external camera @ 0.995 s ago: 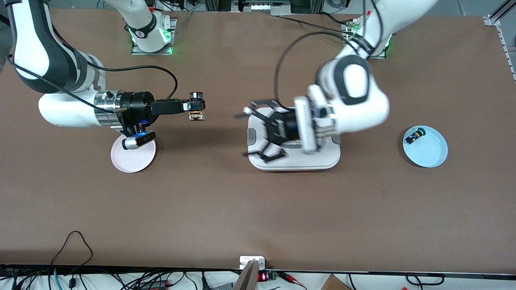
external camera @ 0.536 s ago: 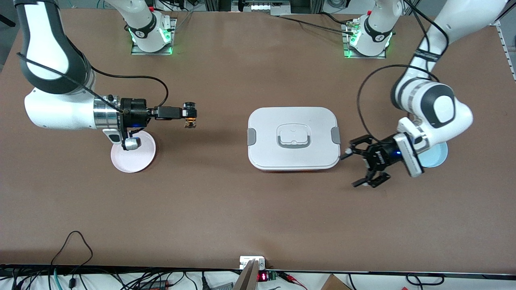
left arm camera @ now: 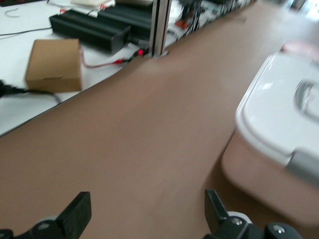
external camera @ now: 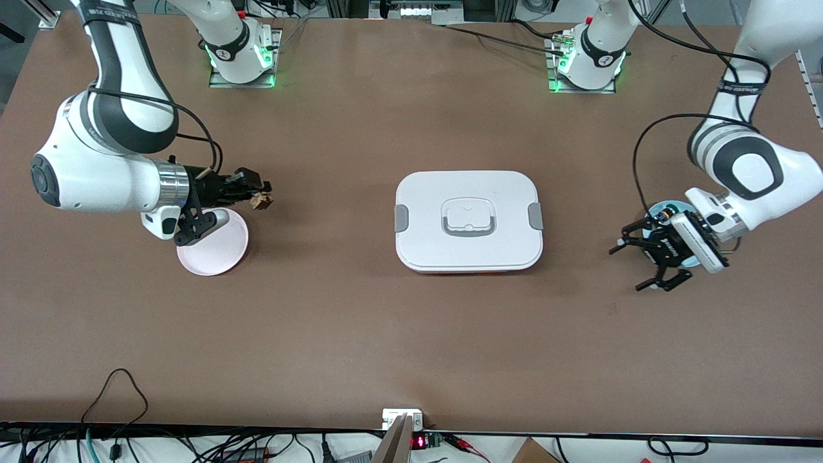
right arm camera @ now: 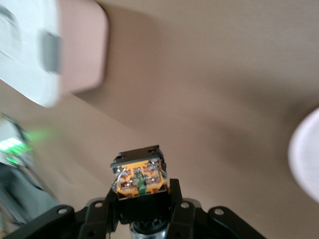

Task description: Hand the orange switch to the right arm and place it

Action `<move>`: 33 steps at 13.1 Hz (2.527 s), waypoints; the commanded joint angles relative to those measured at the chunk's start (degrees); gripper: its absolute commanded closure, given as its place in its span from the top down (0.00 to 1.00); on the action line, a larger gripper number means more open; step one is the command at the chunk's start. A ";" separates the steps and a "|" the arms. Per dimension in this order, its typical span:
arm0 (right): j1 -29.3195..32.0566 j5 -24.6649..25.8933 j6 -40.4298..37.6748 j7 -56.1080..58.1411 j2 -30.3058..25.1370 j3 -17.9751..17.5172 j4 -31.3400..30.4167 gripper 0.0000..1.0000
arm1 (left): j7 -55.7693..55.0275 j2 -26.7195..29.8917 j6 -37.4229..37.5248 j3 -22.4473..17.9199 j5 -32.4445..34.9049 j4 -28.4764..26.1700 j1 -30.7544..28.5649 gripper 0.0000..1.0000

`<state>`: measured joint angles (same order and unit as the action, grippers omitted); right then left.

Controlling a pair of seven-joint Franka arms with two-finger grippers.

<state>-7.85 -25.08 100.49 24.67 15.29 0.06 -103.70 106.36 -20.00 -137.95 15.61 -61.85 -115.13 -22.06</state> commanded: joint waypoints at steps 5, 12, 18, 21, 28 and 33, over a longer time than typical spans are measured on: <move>7.58 16.28 8.83 26.36 1.66 -0.50 -5.45 0.21 | -31.41 2.24 -0.22 -4.45 33.50 3.76 -0.70 1.00; 9.08 26.03 25.87 40.36 3.51 -0.50 -12.22 0.21 | -80.10 4.09 28.74 -4.63 58.50 22.81 3.76 1.00; 8.82 26.84 35.91 51.09 7.55 -1.46 -13.37 0.21 | -107.47 15.49 46.88 -9.89 60.88 24.26 15.36 1.00; 8.82 26.83 40.20 51.18 8.52 -3.48 -16.16 0.21 | -110.66 19.29 48.65 -9.90 65.97 22.93 16.43 1.00; 10.40 27.01 48.84 56.28 9.23 -3.84 -20.66 0.21 | -113.56 19.30 50.24 -9.90 66.07 22.93 15.91 1.00; 11.02 26.92 48.40 56.19 9.40 -3.84 -20.66 0.22 | -113.57 19.30 50.33 -9.90 65.98 23.02 15.91 1.00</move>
<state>2.37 1.35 148.41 79.87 25.17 -3.40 -123.67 -6.43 -1.33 -88.14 5.97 2.64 -91.74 -6.69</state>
